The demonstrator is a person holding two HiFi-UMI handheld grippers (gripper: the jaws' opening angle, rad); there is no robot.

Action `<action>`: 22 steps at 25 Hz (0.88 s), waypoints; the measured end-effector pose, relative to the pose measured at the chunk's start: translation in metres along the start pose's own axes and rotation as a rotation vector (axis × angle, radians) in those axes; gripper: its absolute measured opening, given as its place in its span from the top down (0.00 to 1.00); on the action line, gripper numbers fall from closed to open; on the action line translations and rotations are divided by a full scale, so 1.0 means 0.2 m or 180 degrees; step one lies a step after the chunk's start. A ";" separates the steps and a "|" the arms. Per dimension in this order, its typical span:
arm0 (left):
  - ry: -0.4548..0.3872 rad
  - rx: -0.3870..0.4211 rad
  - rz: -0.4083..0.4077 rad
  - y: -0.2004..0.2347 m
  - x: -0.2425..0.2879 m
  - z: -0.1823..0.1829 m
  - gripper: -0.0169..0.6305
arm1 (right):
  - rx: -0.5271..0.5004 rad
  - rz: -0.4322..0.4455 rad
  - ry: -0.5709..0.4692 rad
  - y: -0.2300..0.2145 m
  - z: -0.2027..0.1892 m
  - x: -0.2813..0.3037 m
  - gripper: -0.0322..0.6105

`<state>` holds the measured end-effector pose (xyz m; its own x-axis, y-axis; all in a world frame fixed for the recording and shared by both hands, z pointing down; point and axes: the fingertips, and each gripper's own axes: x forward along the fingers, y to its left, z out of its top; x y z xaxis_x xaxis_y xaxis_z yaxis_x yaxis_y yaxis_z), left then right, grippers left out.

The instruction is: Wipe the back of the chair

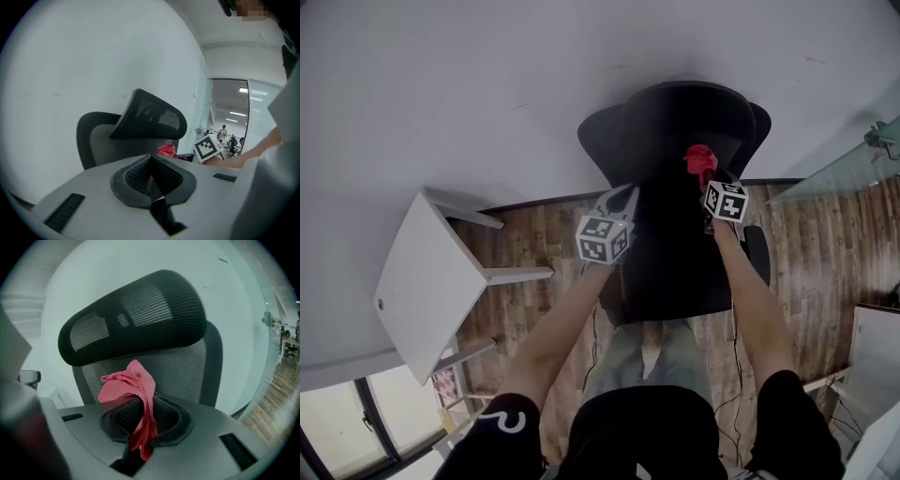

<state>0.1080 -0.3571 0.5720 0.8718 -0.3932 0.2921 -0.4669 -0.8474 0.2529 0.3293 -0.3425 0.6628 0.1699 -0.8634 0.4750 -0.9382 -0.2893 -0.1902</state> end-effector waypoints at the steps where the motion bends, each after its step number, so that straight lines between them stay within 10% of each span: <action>1: 0.0006 0.0008 0.0014 0.05 -0.05 -0.01 0.94 | -0.0014 0.0046 0.0017 0.09 -0.02 0.01 0.84; 22: 0.0080 -0.0129 0.0449 0.83 -0.69 -0.11 0.93 | -0.0448 0.0668 0.0227 1.27 -0.21 0.32 0.84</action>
<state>-0.0938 -0.4357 0.5934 0.7933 -0.4979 0.3503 -0.5907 -0.7690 0.2446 0.0886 -0.4531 0.6813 -0.0500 -0.8657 0.4981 -0.9842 -0.0421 -0.1720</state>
